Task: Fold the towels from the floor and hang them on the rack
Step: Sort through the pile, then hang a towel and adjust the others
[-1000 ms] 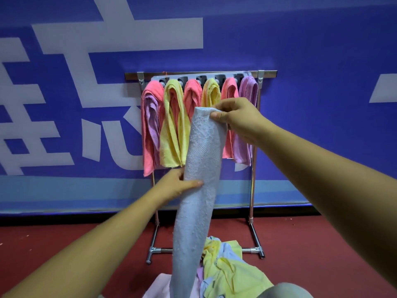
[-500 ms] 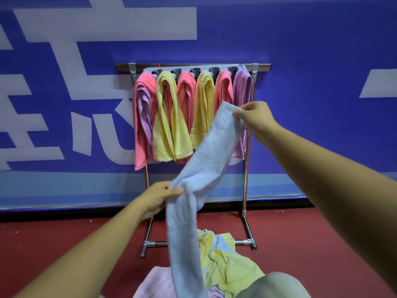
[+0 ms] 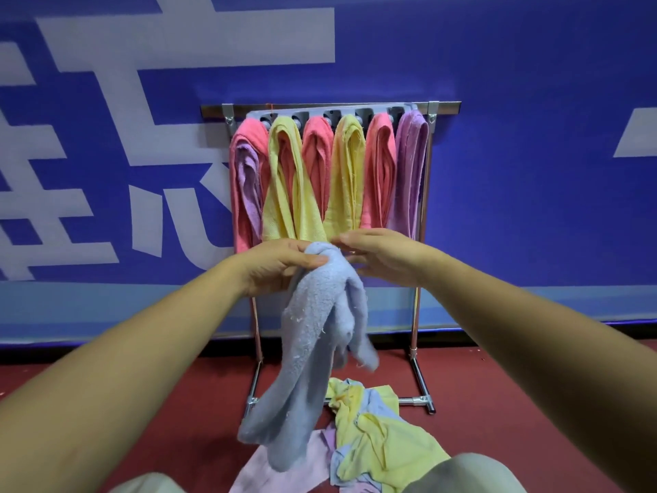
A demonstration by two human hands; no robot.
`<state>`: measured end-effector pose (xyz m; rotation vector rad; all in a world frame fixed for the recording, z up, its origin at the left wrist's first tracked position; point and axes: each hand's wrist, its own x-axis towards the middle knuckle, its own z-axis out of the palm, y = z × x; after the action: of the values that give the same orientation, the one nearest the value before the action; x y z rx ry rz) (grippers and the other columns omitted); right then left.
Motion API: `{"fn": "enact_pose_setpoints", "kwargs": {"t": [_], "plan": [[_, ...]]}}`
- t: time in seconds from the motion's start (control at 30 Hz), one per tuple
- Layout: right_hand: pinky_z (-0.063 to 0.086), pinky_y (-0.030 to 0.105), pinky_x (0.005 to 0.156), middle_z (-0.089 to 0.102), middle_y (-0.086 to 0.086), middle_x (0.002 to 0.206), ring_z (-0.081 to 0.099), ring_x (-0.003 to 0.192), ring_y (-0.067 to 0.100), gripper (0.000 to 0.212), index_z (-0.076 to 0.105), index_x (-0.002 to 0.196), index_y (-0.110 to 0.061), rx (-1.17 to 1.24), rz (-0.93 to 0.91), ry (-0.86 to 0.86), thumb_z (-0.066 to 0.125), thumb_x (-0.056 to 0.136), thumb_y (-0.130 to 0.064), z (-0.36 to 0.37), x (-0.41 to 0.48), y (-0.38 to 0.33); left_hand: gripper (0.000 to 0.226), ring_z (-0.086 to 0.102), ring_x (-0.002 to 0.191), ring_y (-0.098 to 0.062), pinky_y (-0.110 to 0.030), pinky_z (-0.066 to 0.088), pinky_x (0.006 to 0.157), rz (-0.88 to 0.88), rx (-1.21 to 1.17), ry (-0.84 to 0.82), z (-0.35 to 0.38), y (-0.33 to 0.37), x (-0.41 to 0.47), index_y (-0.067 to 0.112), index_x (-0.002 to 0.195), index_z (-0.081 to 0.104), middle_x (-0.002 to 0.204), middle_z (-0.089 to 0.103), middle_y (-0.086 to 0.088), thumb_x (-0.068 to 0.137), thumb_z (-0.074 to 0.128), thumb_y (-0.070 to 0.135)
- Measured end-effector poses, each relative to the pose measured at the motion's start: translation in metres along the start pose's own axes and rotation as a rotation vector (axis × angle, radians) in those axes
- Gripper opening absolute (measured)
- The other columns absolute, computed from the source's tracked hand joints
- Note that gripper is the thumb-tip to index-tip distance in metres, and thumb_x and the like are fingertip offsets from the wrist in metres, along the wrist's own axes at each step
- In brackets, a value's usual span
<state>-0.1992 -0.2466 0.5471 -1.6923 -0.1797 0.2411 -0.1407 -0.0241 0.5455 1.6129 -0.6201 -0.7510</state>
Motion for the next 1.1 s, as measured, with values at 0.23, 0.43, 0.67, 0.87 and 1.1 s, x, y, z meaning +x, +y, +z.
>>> {"fn": "enact_pose_setpoints", "kwargs": {"t": [0.23, 0.43, 0.67, 0.87, 1.1], "plan": [[0.047, 0.037, 0.087, 0.055, 0.022, 0.104, 0.052, 0.097, 0.031, 0.071, 0.050, 0.119, 0.022, -0.168, 0.032, -0.204, 0.076, 0.082, -0.034, 0.014, -0.001, -0.013, 0.036, 0.067, 0.096, -0.023, -0.025, 0.054, 0.075, -0.032, 0.056, -0.022, -0.003, 0.003, -0.005, 0.000, 0.121, 0.066, 0.109, 0.070, -0.016, 0.087, 0.069, 0.013], [0.051, 0.032, 0.081, 0.072, 0.018, 0.089, 0.066, 0.082, 0.020, 0.028, 0.066, 0.096, 0.011, -0.343, -0.040, -0.094, 0.071, 0.092, -0.016, 0.011, -0.005, -0.025, 0.039, 0.065, 0.089, -0.017, -0.022, 0.052, 0.073, -0.026, 0.091, -0.038, -0.002, -0.006, -0.009, 0.003, 0.109, 0.071, 0.100, 0.070, -0.008, 0.081, 0.075, 0.029], [0.050, 0.021, 0.055, 0.067, 0.003, 0.069, 0.064, 0.062, 0.013, 0.012, 0.060, 0.082, -0.004, -0.172, -0.070, 0.061, 0.064, 0.093, -0.003, -0.020, -0.021, -0.023, 0.042, 0.068, 0.098, -0.017, -0.026, 0.053, 0.086, -0.084, 0.134, -0.132, -0.018, -0.036, -0.024, 0.016, 0.106, 0.074, 0.109, 0.072, -0.006, 0.074, 0.082, 0.040], [0.051, 0.021, 0.058, 0.068, 0.001, 0.075, 0.066, 0.071, 0.015, 0.017, 0.057, 0.086, -0.007, -0.369, 0.043, -0.033, 0.068, 0.087, 0.005, -0.020, -0.026, -0.010, 0.066, 0.069, 0.097, -0.015, -0.021, 0.053, 0.081, 0.088, 0.130, -0.026, -0.021, -0.017, -0.016, 0.008, 0.110, 0.073, 0.107, 0.073, -0.007, 0.059, 0.089, 0.046], [0.053, 0.037, 0.091, 0.072, 0.017, 0.108, 0.068, 0.096, 0.024, 0.029, 0.066, 0.114, 0.004, -0.305, 0.051, -0.157, 0.063, 0.097, -0.020, 0.000, -0.014, -0.008, 0.028, 0.069, 0.080, -0.016, -0.022, 0.052, 0.066, 0.083, 0.225, -0.014, -0.012, 0.004, -0.008, 0.005, 0.111, 0.070, 0.090, 0.073, -0.005, 0.085, 0.069, 0.017]]}}
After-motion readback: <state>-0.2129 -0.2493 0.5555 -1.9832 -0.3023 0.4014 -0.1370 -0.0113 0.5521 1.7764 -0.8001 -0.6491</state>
